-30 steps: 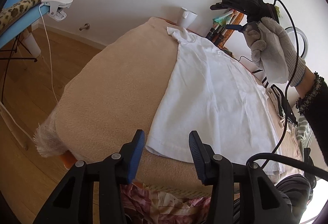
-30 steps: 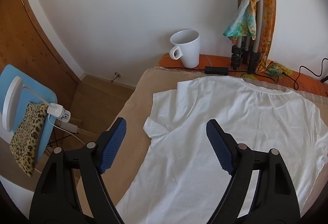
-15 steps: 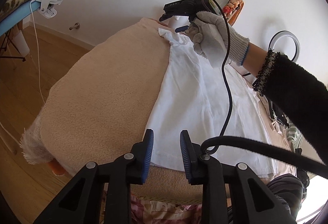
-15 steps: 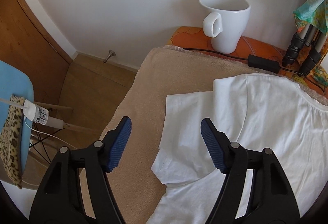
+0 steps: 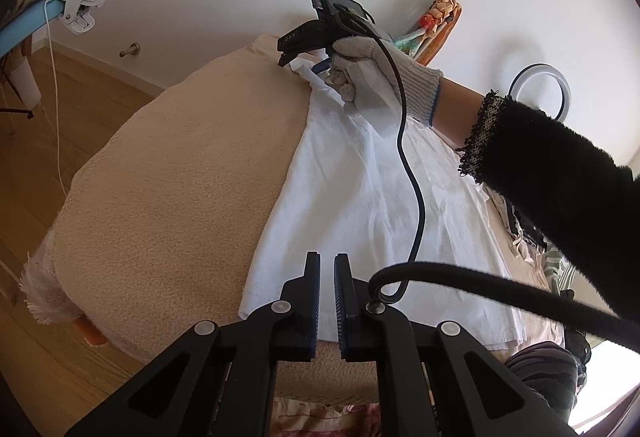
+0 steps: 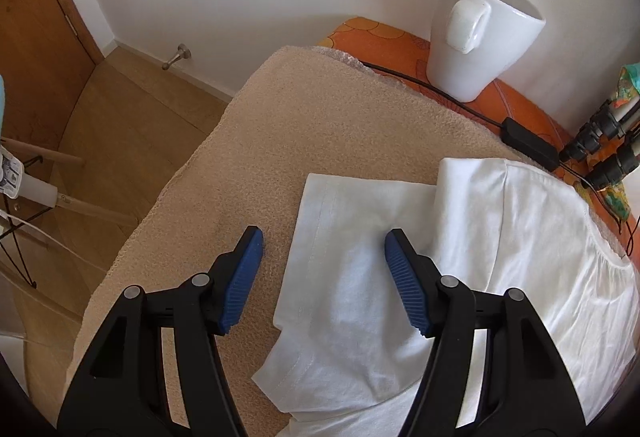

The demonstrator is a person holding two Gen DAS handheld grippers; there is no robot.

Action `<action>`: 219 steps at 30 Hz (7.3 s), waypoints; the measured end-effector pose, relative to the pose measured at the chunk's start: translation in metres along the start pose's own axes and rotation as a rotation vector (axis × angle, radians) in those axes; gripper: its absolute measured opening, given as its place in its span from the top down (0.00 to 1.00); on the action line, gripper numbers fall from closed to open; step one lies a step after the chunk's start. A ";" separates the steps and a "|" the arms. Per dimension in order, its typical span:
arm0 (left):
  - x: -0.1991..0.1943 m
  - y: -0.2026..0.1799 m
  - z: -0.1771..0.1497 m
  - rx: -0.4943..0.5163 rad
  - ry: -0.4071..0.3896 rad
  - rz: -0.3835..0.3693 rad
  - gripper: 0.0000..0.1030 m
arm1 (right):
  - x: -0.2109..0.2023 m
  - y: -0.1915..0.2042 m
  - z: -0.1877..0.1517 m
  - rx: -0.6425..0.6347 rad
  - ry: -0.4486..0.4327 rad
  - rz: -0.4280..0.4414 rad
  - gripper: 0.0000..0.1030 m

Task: Fold small clothes
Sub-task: 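Grasp the shoulder with the right gripper while the left gripper grasps the hem, fold inward, then open both grippers and lift them off the folded side, then move both grippers to the other long side of the shirt, then grasp the sleeve with the right gripper while the left gripper grasps the hem, fold inward, then open both grippers and lift them off the folded strip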

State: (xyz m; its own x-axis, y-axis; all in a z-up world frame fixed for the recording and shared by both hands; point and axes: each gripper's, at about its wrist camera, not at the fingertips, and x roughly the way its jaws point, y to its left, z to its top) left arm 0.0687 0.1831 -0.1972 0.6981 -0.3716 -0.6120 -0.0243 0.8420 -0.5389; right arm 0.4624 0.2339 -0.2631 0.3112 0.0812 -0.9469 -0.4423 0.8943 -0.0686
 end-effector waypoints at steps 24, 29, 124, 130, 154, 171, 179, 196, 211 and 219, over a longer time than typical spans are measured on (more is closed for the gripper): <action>-0.001 -0.010 0.008 0.050 -0.014 0.042 1.00 | -0.022 -0.027 -0.001 -0.012 -0.088 0.021 0.94; -0.004 -0.040 0.011 0.109 -0.032 -0.002 1.00 | -0.048 -0.060 -0.002 0.082 -0.156 0.104 0.94; 0.125 -0.323 -0.147 0.834 0.257 -0.100 0.71 | -0.161 -0.460 -0.345 0.744 -0.263 0.257 0.46; 0.131 -0.323 -0.155 0.874 0.257 -0.072 0.71 | -0.137 -0.446 -0.340 0.735 -0.214 0.301 0.46; 0.142 -0.319 -0.141 0.787 0.270 -0.112 0.94 | -0.127 -0.418 -0.313 0.669 -0.206 0.277 0.51; 0.101 -0.285 -0.090 0.497 0.216 -0.254 0.95 | -0.165 -0.404 -0.274 0.684 -0.308 0.249 0.94; 0.082 -0.258 -0.077 0.431 0.165 -0.207 0.95 | -0.171 -0.367 -0.237 0.591 -0.319 0.220 0.94; 0.075 -0.187 -0.065 0.276 0.154 -0.033 0.95 | -0.126 -0.269 -0.171 0.394 -0.249 0.207 0.94; 0.038 -0.182 -0.061 0.313 0.074 0.009 0.76 | -0.151 -0.311 -0.185 0.506 -0.317 0.403 0.54; 0.024 -0.182 -0.050 0.323 0.017 0.016 0.75 | -0.149 -0.381 -0.203 0.707 -0.305 0.270 0.54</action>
State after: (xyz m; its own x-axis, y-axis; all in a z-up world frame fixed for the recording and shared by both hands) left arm 0.0543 0.0010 -0.1427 0.6876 -0.3618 -0.6295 0.1951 0.9272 -0.3197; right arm 0.4138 -0.2081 -0.1592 0.5301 0.3591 -0.7682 0.0692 0.8846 0.4612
